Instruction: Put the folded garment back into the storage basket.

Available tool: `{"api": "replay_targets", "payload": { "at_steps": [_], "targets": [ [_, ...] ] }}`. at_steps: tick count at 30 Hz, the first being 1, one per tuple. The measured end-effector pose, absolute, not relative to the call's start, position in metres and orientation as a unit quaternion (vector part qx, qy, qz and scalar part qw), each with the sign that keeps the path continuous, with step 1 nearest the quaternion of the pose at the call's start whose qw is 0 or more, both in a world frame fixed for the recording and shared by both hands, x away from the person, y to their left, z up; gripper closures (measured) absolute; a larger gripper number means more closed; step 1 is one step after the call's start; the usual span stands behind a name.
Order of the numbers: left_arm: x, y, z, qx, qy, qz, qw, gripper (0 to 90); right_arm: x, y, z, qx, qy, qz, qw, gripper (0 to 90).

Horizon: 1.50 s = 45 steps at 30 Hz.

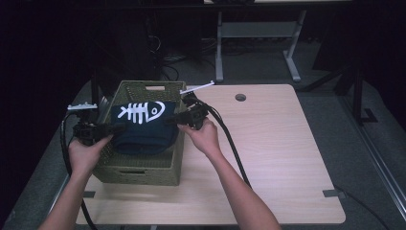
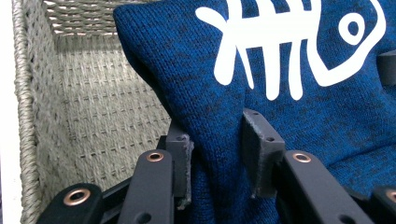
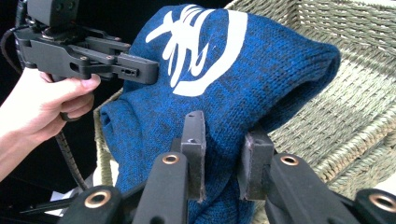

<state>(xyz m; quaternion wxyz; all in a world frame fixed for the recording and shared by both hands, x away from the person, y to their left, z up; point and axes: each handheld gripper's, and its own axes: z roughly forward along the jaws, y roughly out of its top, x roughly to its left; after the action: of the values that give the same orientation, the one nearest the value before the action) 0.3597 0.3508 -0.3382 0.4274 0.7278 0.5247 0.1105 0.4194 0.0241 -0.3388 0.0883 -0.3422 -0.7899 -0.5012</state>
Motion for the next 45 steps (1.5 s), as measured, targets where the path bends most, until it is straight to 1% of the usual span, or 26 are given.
{"api": "replay_targets", "payload": {
  "at_steps": [5, 17, 19, 24, 34, 42, 44, 45],
  "targets": [
    [0.361, 0.351, -0.342, 0.736, 0.525, 0.113, 0.411, 65.6, 0.421, 0.028, -0.343, -0.345, -0.790, -0.499, 0.088, 74.6],
    [0.367, 0.356, -0.354, 0.739, 0.542, 0.115, 0.383, 64.2, 0.423, 0.043, -0.356, -0.347, -0.800, -0.482, 0.082, 73.7],
    [0.370, 0.355, -0.357, 0.747, 0.545, 0.118, 0.362, 65.0, 0.422, 0.047, -0.360, -0.348, -0.809, -0.468, 0.076, 73.4],
    [0.372, 0.353, -0.361, 0.756, 0.545, 0.123, 0.342, 65.9, 0.422, 0.054, -0.367, -0.349, -0.821, -0.447, 0.068, 72.9],
    [0.372, 0.350, -0.361, 0.762, 0.543, 0.131, 0.327, 66.0, 0.422, 0.057, -0.373, -0.351, -0.827, -0.433, 0.065, 72.4],
    [0.375, 0.346, -0.362, 0.775, 0.538, 0.148, 0.297, 64.5, 0.419, 0.063, -0.375, -0.343, -0.843, -0.412, 0.041, 69.9],
    [0.376, 0.346, -0.362, 0.775, 0.540, 0.148, 0.293, 62.8, 0.418, 0.064, -0.375, -0.342, -0.845, -0.409, 0.037, 69.8],
    [0.376, 0.346, -0.363, 0.774, 0.543, 0.149, 0.290, 60.5, 0.419, 0.064, -0.375, -0.342, -0.846, -0.407, 0.036, 68.7]
  ]
}}
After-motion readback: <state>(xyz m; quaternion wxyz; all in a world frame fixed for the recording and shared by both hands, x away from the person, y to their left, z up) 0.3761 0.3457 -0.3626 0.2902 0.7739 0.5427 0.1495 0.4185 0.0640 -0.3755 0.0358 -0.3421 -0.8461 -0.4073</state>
